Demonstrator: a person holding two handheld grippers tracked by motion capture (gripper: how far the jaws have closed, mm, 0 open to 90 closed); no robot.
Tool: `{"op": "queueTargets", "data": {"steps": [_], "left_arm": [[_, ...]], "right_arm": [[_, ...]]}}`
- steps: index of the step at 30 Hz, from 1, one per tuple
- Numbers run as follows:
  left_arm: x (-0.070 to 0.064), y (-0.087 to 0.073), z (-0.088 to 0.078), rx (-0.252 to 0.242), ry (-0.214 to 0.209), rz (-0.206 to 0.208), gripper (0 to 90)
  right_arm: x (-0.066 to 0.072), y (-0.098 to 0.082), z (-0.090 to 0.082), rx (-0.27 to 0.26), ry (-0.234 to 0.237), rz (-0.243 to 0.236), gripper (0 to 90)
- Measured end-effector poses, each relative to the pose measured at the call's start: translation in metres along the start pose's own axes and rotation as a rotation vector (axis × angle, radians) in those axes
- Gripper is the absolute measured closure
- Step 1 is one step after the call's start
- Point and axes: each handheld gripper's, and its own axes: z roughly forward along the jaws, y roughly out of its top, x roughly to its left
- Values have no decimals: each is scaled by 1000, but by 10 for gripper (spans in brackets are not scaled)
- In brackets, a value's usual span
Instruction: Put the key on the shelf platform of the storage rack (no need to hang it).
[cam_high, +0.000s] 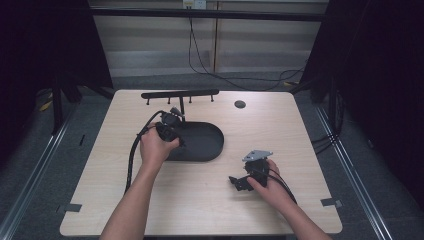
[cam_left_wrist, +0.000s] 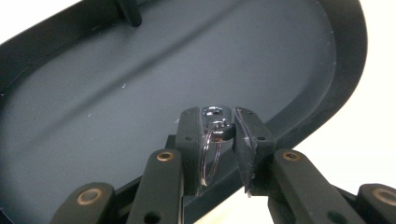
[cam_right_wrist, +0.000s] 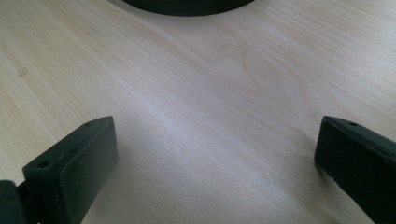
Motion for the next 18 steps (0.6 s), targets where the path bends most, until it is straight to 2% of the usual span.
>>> {"op": "queueTargets", "data": {"steps": [18], "left_arm": [[2, 0, 14, -9, 25, -15, 726]], "right_arm": [[0, 0, 0, 1, 0, 0, 0]]}}
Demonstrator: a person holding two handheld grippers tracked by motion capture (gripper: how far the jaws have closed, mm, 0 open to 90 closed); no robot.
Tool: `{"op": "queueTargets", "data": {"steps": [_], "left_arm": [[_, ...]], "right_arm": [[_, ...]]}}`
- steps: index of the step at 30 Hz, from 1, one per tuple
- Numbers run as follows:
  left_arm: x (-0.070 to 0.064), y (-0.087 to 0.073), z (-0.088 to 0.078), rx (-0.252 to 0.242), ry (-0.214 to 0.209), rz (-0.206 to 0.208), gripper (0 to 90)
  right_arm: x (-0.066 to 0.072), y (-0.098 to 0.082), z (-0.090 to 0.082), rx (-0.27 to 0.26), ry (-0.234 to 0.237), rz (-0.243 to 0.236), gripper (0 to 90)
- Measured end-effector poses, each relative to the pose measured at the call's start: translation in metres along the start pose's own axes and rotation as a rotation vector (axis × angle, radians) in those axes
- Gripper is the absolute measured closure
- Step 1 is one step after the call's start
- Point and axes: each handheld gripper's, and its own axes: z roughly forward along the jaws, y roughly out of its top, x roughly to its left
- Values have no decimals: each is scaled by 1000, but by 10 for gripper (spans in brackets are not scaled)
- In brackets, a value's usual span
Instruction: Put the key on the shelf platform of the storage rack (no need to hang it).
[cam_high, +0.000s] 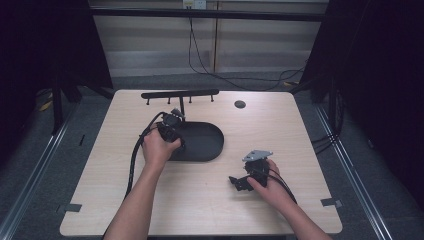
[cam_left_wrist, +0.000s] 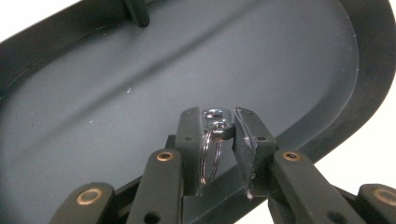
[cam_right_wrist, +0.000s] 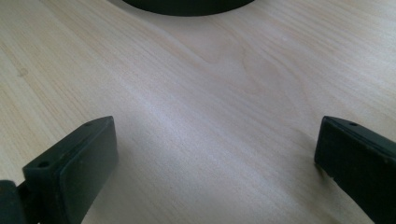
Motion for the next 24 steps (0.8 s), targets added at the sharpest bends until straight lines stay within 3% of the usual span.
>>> {"op": "queueTargets", "data": {"steps": [24], "left_arm": [[5, -3, 11, 33, 10, -32, 718]], "right_arm": [[0, 0, 0, 0, 0, 0, 0]]}}
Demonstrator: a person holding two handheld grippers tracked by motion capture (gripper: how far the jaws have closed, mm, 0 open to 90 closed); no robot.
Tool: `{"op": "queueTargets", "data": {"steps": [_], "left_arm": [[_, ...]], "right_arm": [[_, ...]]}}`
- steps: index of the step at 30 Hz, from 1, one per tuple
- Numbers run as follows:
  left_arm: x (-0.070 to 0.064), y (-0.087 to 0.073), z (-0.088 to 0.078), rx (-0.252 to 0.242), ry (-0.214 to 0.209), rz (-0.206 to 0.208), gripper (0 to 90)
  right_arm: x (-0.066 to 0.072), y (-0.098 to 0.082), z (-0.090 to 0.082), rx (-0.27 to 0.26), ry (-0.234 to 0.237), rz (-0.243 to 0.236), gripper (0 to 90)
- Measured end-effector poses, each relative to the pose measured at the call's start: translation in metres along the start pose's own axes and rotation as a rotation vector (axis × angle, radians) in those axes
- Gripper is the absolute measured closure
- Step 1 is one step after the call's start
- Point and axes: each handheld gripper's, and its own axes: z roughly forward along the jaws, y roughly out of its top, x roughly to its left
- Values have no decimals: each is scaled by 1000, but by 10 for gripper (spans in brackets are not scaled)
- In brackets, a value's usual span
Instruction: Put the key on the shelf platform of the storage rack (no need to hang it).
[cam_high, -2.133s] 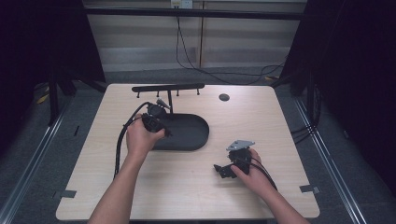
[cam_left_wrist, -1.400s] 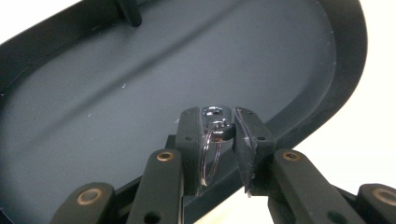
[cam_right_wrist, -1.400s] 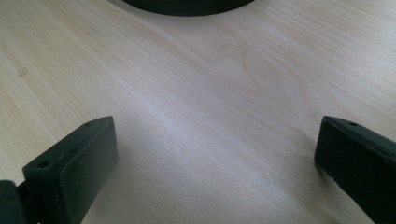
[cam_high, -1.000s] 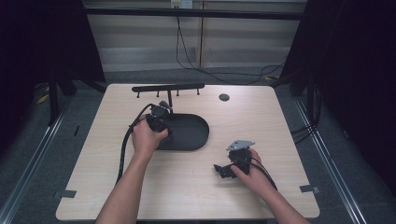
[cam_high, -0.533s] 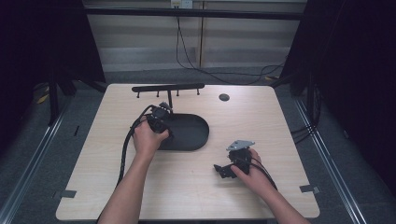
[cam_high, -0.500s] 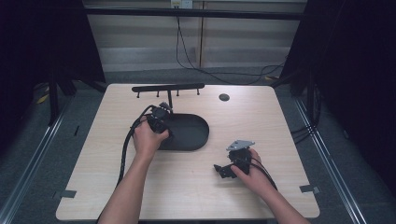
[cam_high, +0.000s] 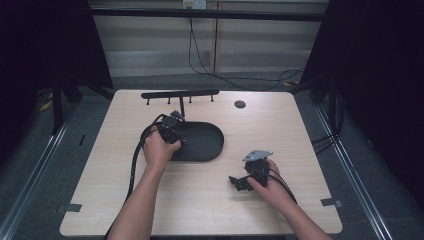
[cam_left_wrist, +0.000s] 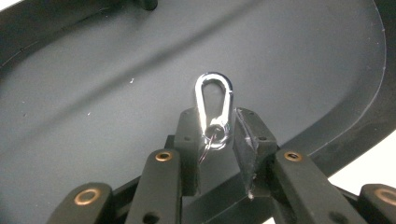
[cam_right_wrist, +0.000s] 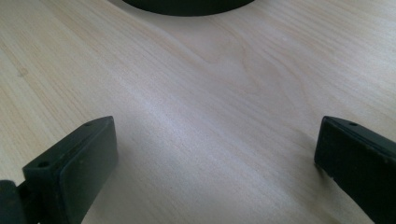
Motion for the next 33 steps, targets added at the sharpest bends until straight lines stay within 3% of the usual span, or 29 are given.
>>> {"op": "queueTargets", "data": {"steps": [16, 33], "left_arm": [[2, -2, -5, -4, 1, -6, 693], [2, -7, -17, -38, -1, -21, 572]], "right_arm": [[0, 0, 0, -2, 6, -3, 0], [0, 0, 0, -2, 6, -2, 0]]}}
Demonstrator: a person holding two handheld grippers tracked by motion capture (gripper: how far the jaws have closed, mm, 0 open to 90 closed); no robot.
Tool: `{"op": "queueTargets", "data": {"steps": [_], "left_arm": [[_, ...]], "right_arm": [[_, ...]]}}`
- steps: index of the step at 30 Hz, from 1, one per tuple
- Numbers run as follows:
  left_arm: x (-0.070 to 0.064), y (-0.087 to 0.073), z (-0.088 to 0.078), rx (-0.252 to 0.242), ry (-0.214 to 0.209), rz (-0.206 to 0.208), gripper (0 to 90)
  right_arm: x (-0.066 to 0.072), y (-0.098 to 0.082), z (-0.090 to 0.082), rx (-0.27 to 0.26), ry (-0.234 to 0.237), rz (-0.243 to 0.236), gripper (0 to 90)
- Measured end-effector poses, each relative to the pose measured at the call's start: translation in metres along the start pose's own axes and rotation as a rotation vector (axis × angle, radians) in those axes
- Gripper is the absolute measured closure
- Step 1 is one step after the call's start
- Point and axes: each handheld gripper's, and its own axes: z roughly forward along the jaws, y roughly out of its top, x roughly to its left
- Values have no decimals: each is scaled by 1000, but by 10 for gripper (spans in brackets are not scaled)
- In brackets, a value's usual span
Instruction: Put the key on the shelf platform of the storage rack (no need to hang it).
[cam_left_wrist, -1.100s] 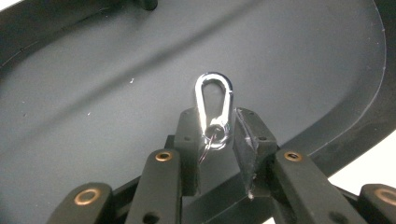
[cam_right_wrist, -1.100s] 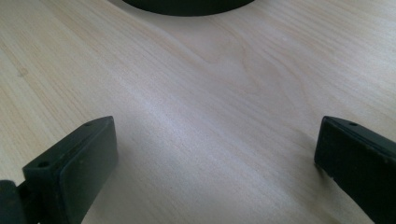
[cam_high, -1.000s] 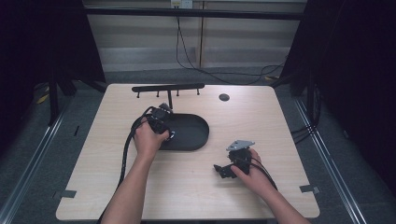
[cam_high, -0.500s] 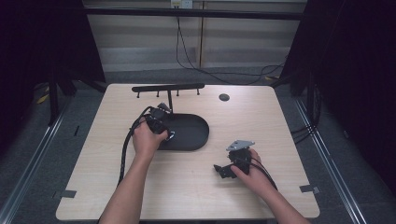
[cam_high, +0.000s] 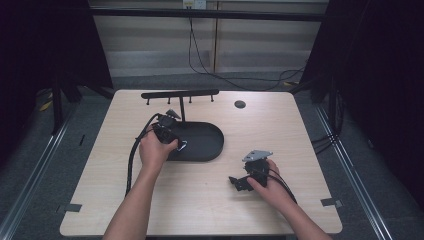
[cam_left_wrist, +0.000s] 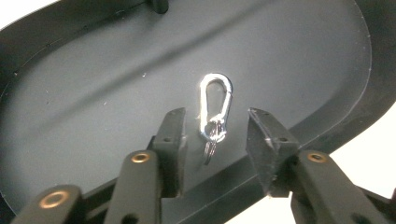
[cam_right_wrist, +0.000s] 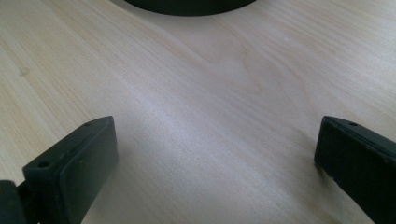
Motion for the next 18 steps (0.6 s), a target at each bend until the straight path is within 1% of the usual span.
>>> {"op": "queueTargets", "data": {"steps": [1, 2, 4, 5, 6, 8, 12, 13, 17, 18], "left_arm": [[0, 0, -1, -3, -3, -6, 549], [0, 0, -2, 1, -12, -3, 509], [-1, 0, -3, 2, -16, -7, 496], [-2, 0, -4, 8, -21, -5, 468], [-3, -1, -5, -4, -22, 1, 460], [-4, -1, -7, -9, -25, 8, 451], [-6, -2, -13, -28, -46, 21, 374], [-7, -2, -14, -30, -50, 23, 335], [-8, -3, -19, -48, -66, 33, 304], [-9, -4, -21, -54, -75, 27, 288]], "right_arm": [[0, 0, 0, 0, 0, 0, 0], [0, 0, 0, -1, 0, -2, 0], [0, 0, 0, 0, 0, -1, 0], [0, 0, 0, 0, 0, -1, 0], [0, 0, 0, 0, 0, -1, 0], [0, 0, 0, 0, 0, 0, 0], [0, 0, 0, 0, 0, 0, 0], [0, 0, 0, 0, 0, -1, 0], [0, 0, 0, 0, 0, -1, 0], [0, 0, 0, 0, 0, -1, 0]]}}
